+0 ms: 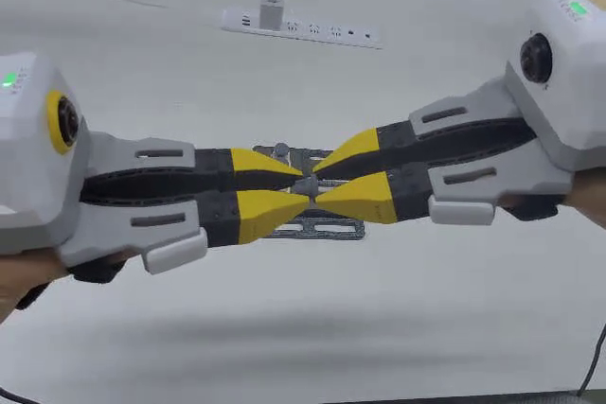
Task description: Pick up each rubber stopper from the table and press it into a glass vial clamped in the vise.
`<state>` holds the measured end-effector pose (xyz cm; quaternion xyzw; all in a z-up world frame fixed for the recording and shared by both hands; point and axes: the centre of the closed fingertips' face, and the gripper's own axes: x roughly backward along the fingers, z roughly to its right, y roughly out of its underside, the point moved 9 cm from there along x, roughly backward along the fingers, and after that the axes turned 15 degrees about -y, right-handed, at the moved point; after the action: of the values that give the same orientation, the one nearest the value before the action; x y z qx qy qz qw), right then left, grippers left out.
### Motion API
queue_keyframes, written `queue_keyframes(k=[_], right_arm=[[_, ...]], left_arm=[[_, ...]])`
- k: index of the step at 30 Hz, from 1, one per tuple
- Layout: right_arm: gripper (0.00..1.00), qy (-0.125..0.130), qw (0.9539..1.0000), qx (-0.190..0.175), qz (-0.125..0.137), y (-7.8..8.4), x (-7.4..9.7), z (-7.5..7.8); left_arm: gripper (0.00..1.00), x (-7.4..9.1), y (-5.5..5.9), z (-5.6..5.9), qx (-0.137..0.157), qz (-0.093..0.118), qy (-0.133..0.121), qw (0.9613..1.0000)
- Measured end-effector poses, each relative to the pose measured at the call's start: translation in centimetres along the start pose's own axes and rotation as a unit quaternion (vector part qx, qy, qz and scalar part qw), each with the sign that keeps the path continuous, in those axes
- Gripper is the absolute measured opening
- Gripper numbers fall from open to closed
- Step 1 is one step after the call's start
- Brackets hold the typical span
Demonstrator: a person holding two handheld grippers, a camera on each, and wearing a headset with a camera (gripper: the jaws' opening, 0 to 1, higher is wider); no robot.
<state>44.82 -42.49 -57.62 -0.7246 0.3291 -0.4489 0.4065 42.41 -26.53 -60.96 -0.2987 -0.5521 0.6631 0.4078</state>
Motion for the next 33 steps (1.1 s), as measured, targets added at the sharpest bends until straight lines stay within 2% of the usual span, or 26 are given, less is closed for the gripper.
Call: queue_keyframes(k=[12, 18, 27, 33], right_arm=[[0.06, 0.002, 1.0, -0.008, -0.004, 0.0, 0.1, 0.0], [0.06, 0.005, 0.9999, -0.011, -0.009, 0.1, 0.4, 0.2], [0.06, 0.025, 0.9991, -0.022, -0.027, 0.2, 0.9, 1.3], [0.06, 0.037, 0.998, -0.028, -0.043, 0.2, 1.1, 2.3]], left_arm=[[0.1, 0.2, 0.3, 0.2, -0.002, -0.001, -0.006, 1.0], [0.14, 0.6, 0.3, -0.1, -0.002, -0.001, -0.02, 0.9998], [0.27, 1.0, 1.6, -0.4, -0.038, -0.031, -0.049, 0.9976], [0.36, 1.4, 2.5, -0.7, -0.06, -0.052, -0.069, 0.9945]])
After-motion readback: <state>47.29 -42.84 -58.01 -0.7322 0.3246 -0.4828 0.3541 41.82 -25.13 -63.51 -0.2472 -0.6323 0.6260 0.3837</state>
